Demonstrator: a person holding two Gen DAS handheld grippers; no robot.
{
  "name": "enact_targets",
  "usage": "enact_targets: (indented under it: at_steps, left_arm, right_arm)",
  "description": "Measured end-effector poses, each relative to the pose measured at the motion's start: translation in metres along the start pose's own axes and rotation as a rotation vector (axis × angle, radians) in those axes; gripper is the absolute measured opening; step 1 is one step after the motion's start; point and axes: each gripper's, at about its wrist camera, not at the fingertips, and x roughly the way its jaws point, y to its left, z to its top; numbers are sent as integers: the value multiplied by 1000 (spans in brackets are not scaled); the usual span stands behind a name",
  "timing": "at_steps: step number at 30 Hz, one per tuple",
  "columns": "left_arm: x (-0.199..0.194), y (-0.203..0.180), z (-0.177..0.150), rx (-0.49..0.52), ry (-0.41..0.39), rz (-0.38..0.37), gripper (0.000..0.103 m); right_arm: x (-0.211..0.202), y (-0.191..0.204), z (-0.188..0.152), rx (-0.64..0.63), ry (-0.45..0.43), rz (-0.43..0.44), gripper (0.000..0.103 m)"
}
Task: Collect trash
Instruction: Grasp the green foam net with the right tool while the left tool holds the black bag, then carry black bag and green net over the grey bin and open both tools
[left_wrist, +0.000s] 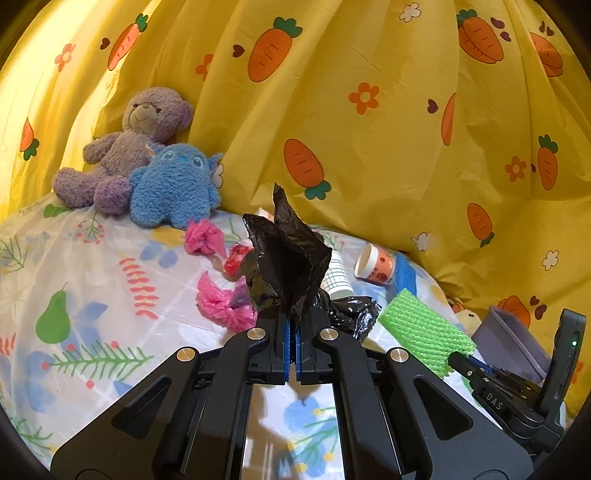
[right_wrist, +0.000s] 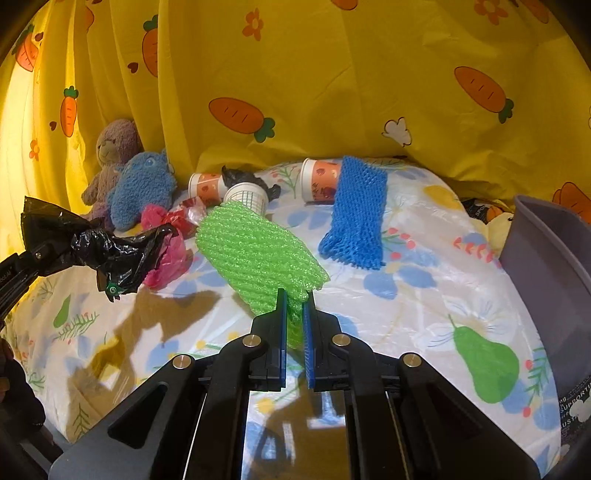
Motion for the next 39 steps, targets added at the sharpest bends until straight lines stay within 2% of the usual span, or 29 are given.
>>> enact_targets:
  at_steps: [3,7,11,17,23,25,29,39]
  left_arm:
    - [0,-26,3,36,-11,-51,1]
    - [0,-76,8,97,-26,-155,1]
    - [7,-137,7,175,-8,-272,1]
    - [20,-225,-5,261,45,-467,1]
    - [36,-292,-17,295,118,-597,1]
    - [43,-311,-20,311,140,-629,1]
    - [54,-336,-31,343,168,-642,1]
    - [89,-360,-54,349,261,-660,1]
  right_arm:
    - [-20,-19,3,25,-41,-35,9]
    - [-49,-51,7,62,-102,-110,9]
    - [-76,-90,11,105,-150,-236,9]
    - [-109,-147,15,141,-202,-487,9]
    - [-122,-193,12,194,-202,-609,9]
    - [-123,-201,11,204,-197,-629,9]
    - [-123,-215,9,228,-188,-651,9]
    - [-115,-227,6,248,-158,-667,9]
